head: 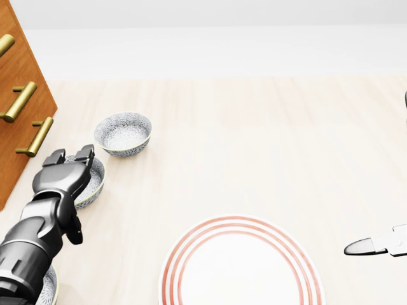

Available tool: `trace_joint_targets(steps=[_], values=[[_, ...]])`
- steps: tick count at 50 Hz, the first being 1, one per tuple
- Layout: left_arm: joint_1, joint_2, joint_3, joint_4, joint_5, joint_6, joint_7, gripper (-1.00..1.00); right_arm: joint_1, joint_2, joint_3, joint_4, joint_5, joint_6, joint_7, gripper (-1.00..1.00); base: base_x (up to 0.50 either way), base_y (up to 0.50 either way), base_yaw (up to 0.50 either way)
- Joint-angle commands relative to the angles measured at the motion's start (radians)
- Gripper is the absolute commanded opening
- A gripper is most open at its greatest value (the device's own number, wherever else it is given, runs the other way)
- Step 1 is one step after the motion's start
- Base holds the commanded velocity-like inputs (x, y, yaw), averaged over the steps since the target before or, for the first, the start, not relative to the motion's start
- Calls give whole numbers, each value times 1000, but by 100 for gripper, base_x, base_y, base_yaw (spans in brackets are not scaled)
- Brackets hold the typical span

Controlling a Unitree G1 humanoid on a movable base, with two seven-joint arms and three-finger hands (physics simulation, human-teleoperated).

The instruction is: Put the bowl in the middle on the plate.

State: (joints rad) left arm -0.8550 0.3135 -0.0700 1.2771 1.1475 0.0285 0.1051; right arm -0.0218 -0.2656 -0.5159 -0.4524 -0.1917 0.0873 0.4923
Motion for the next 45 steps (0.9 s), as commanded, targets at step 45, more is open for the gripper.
trace_joint_targets(steps=[45], values=[[10, -18, -3, 14, -13, 5, -29, 100, 4, 3, -6, -11, 5, 0, 2, 100, 0, 0, 0]])
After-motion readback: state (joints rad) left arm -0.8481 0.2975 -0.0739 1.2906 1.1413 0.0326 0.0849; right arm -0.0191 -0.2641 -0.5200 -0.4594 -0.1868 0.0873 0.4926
